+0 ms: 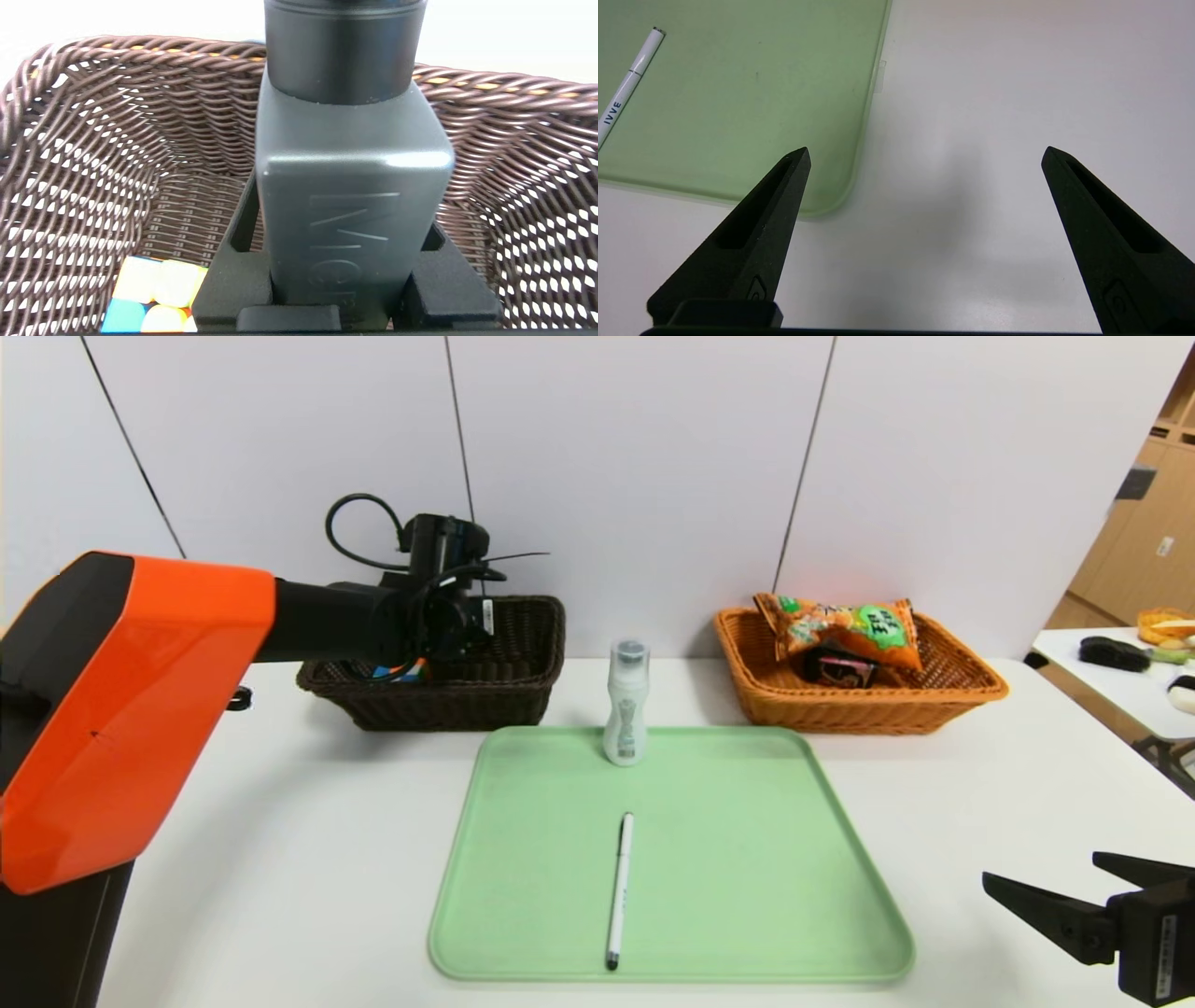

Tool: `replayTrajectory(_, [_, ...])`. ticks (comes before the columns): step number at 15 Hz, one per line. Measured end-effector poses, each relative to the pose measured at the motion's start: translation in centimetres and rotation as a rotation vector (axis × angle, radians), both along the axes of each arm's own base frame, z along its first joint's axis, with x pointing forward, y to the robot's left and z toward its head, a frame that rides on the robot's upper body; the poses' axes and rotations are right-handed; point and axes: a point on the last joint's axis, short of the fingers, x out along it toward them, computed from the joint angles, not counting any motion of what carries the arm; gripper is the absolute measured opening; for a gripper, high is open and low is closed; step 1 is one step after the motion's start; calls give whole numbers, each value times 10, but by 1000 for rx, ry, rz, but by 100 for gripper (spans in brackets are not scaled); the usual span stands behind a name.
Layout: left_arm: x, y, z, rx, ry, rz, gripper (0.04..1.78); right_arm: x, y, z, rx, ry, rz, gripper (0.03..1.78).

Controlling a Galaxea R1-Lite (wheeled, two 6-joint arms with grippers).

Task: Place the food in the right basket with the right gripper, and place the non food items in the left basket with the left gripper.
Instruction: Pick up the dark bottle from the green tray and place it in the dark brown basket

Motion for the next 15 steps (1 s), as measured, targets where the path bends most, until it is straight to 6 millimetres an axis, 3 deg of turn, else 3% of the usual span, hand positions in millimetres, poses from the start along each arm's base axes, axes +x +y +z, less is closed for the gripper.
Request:
replayTrajectory(3, [4, -1, -12, 7, 20, 8, 61, -1, 0, -1, 0, -2, -1, 171])
replayTrajectory(6, [6, -2, -17, 19, 29, 21, 96, -2, -1, -2, 1, -2, 0, 171])
replayTrajectory(10, [6, -1, -14, 20, 23, 31, 126, -2, -1, -2, 0, 1, 0, 171])
replayTrajectory(13, [-14, -2, 25, -9, -49, 24, 140, -3, -1, -5, -1, 8, 0, 171])
replayTrajectory(15, [-48, -11, 64, -35, -75, -17, 147, -4, -1, -7, -4, 16, -1, 171])
